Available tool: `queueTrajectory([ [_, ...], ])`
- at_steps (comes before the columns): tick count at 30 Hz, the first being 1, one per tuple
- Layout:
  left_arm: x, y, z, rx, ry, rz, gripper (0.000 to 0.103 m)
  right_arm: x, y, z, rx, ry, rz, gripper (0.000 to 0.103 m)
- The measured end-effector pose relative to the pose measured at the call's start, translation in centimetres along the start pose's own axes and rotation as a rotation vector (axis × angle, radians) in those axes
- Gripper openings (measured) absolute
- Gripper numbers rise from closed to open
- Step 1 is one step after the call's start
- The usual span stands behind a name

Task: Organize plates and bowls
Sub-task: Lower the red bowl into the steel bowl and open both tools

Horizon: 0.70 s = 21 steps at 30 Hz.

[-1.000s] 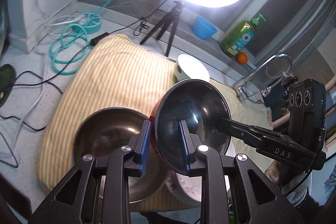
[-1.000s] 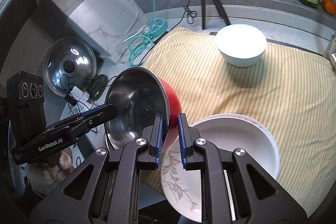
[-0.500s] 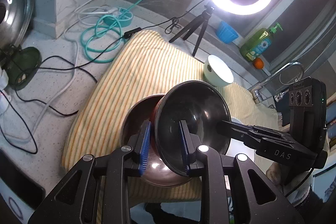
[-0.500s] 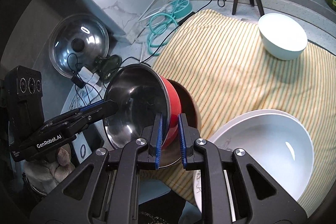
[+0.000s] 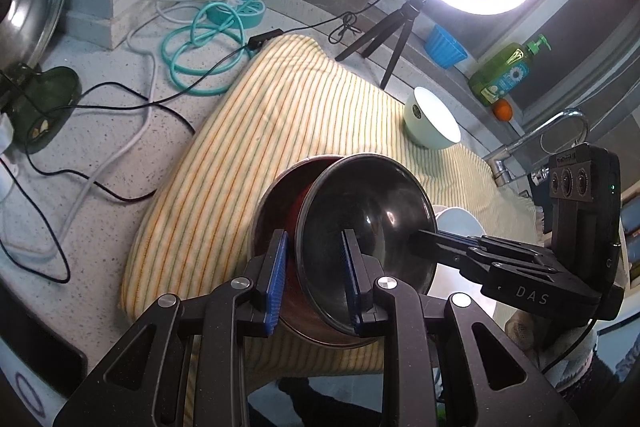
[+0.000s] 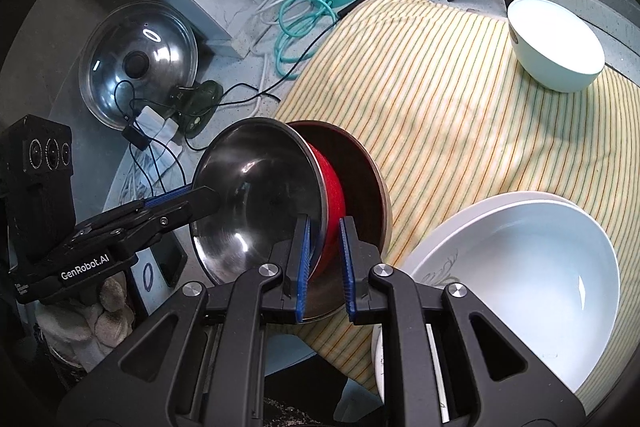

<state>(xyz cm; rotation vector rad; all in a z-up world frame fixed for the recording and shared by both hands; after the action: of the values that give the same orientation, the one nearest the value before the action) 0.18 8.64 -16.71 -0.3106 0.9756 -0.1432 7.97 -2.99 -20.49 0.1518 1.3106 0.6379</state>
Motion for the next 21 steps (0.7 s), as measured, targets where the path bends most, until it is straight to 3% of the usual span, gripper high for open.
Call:
queueTrajectory([
  [21, 1.9, 0.0, -0.3, 0.009, 0.068, 0.003, 0.023, 1.8, -1.2, 0.0, 0.028, 0.04, -0.033, 0.016],
])
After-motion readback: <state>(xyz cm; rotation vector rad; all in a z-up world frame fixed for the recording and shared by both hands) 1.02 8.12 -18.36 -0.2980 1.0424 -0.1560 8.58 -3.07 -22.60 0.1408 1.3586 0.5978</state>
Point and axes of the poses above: each gripper's, at about its wrist camera, not at the fingertips, and x roughly the way its jaws point, y to its left, z to its top, the point moved 6 cm from there along x, roughly the way its jaws point, and after that the axes turned 15 degrees about x, right-handed, at the moved point
